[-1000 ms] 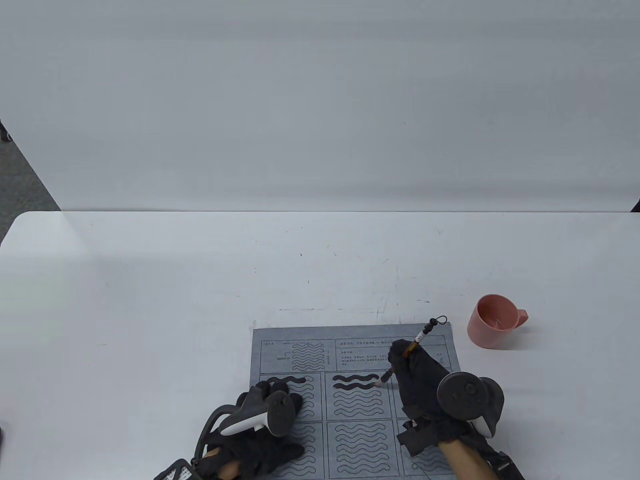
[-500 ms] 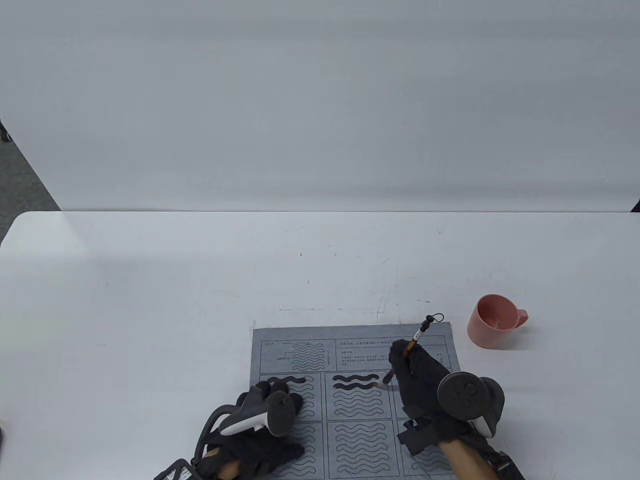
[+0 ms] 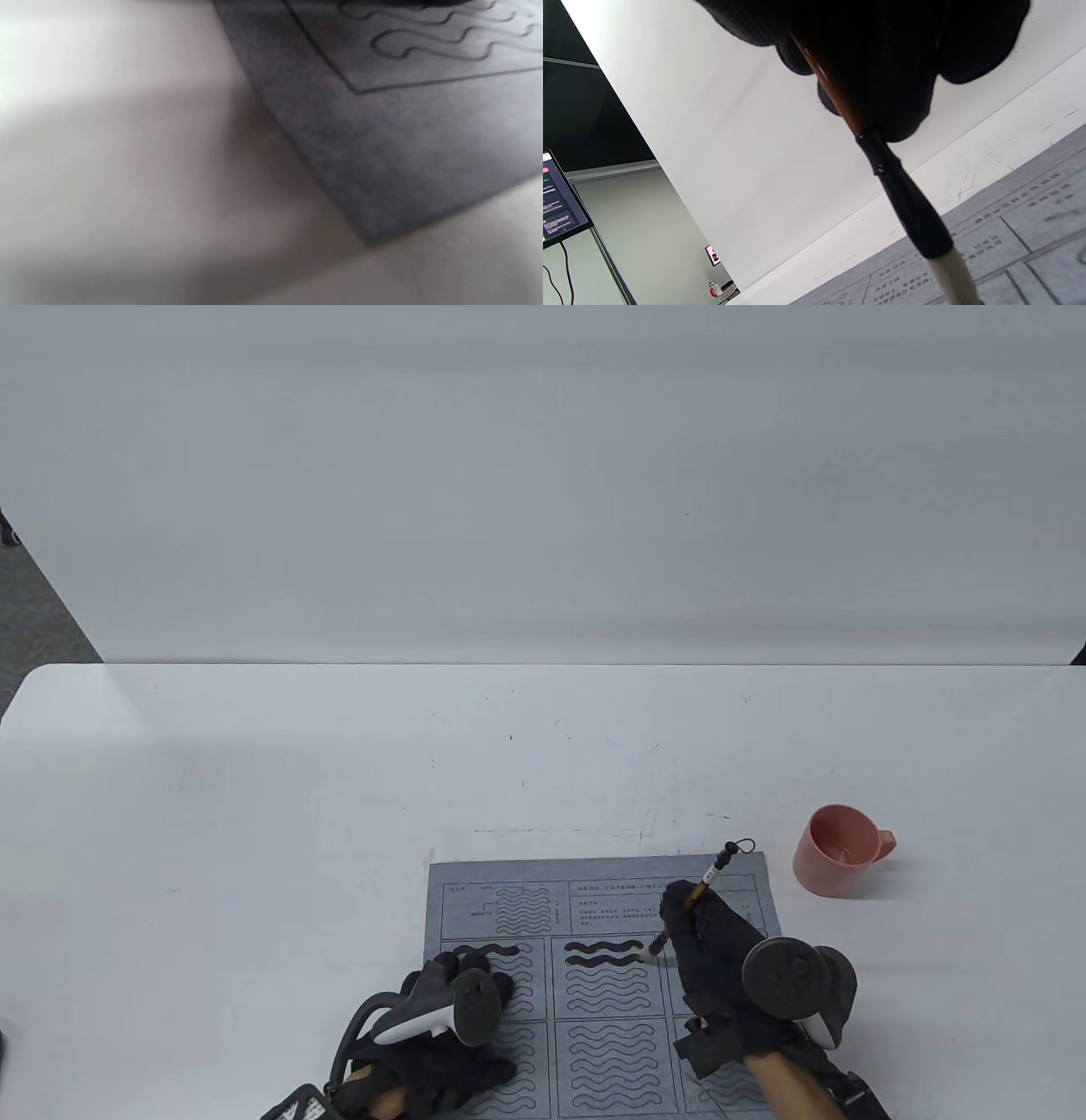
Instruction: Trace patterns on water writing practice cloth with Chinese brush
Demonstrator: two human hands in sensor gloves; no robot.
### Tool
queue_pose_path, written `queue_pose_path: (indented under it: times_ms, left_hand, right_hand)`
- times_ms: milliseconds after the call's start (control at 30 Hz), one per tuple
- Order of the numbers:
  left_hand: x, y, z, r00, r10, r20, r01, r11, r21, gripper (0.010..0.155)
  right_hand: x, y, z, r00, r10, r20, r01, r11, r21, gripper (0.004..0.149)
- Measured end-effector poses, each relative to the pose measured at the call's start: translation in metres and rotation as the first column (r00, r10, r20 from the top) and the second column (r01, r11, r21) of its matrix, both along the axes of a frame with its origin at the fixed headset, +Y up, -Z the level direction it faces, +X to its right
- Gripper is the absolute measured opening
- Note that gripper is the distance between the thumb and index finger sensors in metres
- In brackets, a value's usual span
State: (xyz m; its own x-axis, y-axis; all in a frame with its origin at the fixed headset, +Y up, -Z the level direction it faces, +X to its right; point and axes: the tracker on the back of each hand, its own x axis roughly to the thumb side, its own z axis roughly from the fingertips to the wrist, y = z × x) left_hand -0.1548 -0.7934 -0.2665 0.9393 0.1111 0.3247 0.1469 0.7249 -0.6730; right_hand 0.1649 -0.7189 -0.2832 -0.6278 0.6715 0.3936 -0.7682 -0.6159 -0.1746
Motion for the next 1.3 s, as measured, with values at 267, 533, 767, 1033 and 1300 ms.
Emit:
queue_pose_path:
  times_ms: [267, 533, 767, 1033, 1300]
  left_hand:
    - [0.0, 0.0, 0.0, 1.0, -0.001, 0.0, 0.001, 1.0, 0.001, 0.091]
    - [0.0, 0.0, 0.0, 1.0, -0.001, 0.001, 0.001, 1.0, 0.002, 0.091]
    - [0.0, 0.0, 0.0, 1.0, -0.001, 0.001, 0.001, 1.0, 0.0, 0.091]
    - [0.0, 0.0, 0.0, 1.0, -0.002, 0.001, 0.002, 1.0, 0.001, 0.091]
    - [0.0, 0.0, 0.0, 1.0, -0.003, 0.002, 0.003, 1.0, 0.001, 0.091]
  right_hand:
    - [-0.017, 0.003, 0.011, 0.994, -0.092, -0.053, 0.093, 0.996, 0.016, 0.041]
    - [-0.034, 0.004, 0.019, 0.983, -0.115, -0.142, 0.12, 0.992, 0.029, 0.042]
    - [-0.035, -0.004, 0.016, 0.991, -0.069, -0.118, 0.072, 0.997, 0.016, 0.042]
    - [-0.038, -0.006, 0.017, 0.99, -0.052, -0.131, 0.053, 0.999, 0.003, 0.042]
    - [-0.04, -0.008, 0.016, 0.99, -0.04, -0.137, 0.039, 0.999, -0.014, 0.042]
